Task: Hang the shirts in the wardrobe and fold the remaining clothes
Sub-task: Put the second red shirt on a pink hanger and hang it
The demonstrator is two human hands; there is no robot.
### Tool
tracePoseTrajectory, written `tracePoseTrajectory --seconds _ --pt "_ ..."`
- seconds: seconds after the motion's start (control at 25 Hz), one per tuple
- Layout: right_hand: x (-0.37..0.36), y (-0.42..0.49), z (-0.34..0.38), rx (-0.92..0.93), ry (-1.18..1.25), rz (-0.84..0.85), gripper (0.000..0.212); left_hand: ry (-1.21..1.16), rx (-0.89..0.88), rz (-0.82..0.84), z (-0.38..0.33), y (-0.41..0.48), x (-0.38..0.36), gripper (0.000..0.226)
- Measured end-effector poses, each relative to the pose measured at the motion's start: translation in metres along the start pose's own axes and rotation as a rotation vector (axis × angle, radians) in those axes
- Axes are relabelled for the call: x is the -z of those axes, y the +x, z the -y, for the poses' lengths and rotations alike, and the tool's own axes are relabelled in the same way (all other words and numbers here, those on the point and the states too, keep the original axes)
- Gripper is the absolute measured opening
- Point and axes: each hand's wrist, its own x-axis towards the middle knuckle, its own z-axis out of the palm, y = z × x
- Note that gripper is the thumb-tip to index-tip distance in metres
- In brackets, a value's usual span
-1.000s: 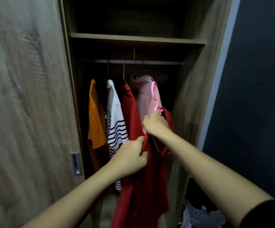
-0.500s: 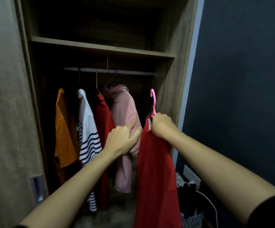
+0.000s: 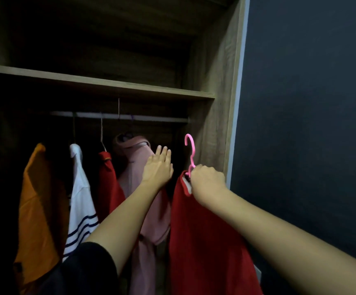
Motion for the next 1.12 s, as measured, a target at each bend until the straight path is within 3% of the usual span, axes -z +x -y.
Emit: tracePoseTrajectory --seconds 0.16,0.32,0.48,0.64,0.8,1.12 --pt "-0.007 0.020 0.002 0.010 0.005 0.000 0.035 0.023 0.084 0.039 0.025 0.002 -0.017 0.052" --pt "-0.016 0.046 0.000 0.028 -0.007 -0.003 0.033 0.024 0.261 -0.028 0.058 -0.015 -0.016 0.024" --pt "-0.027 0.074 0.005 0.036 0.018 0.008 0.033 -0.200 0.484 -0.165 0.076 -0.023 -0.014 0.063" --pt "-0.045 0.113 0.017 0.083 0.026 0.000 0.033 -0.350 0.450 -0.242 0.056 -0.013 -0.017 0.074" --pt "-0.050 0.162 0.027 0.112 0.001 -0.067 0.035 -0.282 0.415 -0.213 0.046 -0.005 -0.023 0.073" --pt "-0.046 0.260 0.039 0.186 -0.057 -0.158 0.033 -0.376 0.378 -0.217 0.050 0.006 -0.028 0.072"
